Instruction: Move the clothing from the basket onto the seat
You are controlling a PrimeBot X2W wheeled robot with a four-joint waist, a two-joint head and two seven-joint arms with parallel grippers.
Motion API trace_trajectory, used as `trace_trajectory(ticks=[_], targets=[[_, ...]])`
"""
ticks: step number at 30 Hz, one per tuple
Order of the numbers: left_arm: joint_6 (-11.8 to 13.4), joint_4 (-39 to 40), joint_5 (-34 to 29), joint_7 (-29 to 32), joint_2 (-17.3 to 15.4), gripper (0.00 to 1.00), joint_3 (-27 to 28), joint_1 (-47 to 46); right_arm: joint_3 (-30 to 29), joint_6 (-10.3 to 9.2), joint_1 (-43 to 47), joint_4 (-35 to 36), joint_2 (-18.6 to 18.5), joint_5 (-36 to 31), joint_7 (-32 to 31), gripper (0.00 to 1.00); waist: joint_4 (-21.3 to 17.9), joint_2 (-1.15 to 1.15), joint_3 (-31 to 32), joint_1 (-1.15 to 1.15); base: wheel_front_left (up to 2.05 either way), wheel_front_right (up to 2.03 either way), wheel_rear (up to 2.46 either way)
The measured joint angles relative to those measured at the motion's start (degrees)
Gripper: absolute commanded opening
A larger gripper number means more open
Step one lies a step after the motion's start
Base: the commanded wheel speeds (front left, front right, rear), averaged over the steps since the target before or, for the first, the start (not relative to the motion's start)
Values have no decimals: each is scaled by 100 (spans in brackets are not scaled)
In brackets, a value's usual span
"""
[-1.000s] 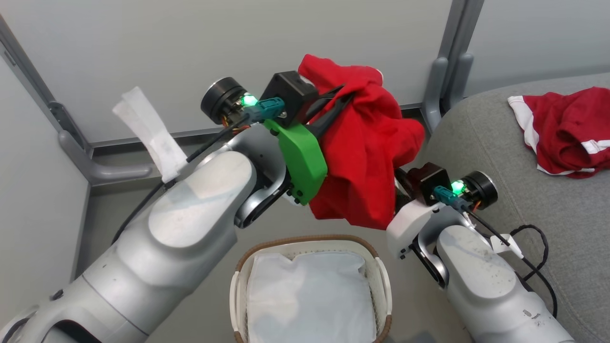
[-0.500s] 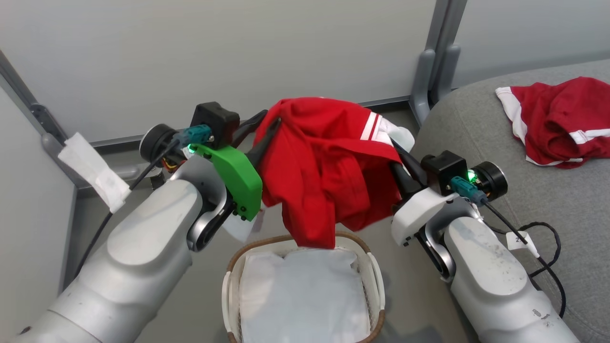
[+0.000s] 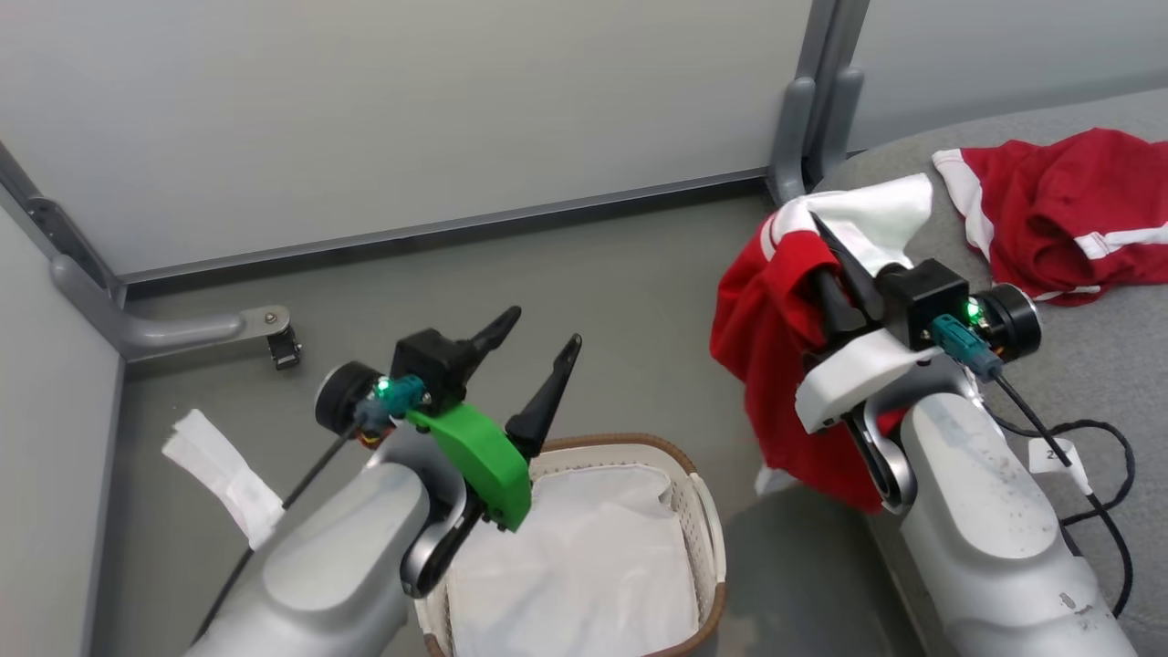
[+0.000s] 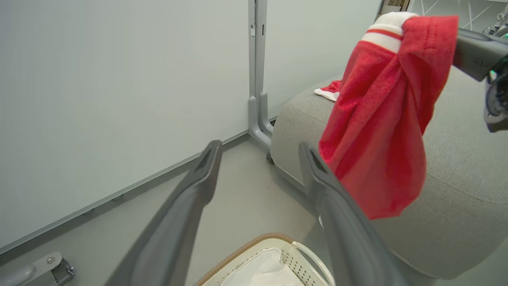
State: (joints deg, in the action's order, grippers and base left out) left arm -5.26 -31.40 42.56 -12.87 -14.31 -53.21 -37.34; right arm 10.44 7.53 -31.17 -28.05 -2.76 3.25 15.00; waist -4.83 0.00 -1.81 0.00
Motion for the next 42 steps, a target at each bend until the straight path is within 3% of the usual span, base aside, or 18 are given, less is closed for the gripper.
trace_trajectory(ticks=[11, 28, 42], targets=[[110, 298, -252, -191, 183, 100, -30, 666, -973, 0, 493, 420, -4, -477, -1, 0, -341, 0, -65, 0, 0, 0, 0], [71, 489, -636, -215, 346, 100, 82, 856, -1278, 0, 629, 975, -3, -560, 0, 0, -1228, 0, -395, 0, 0, 0, 0], [47, 467, -795, -216, 393, 100, 12, 753, -1472, 0, 633, 922, -2, -578, 0, 0, -1484, 0, -806, 0, 0, 0, 0]])
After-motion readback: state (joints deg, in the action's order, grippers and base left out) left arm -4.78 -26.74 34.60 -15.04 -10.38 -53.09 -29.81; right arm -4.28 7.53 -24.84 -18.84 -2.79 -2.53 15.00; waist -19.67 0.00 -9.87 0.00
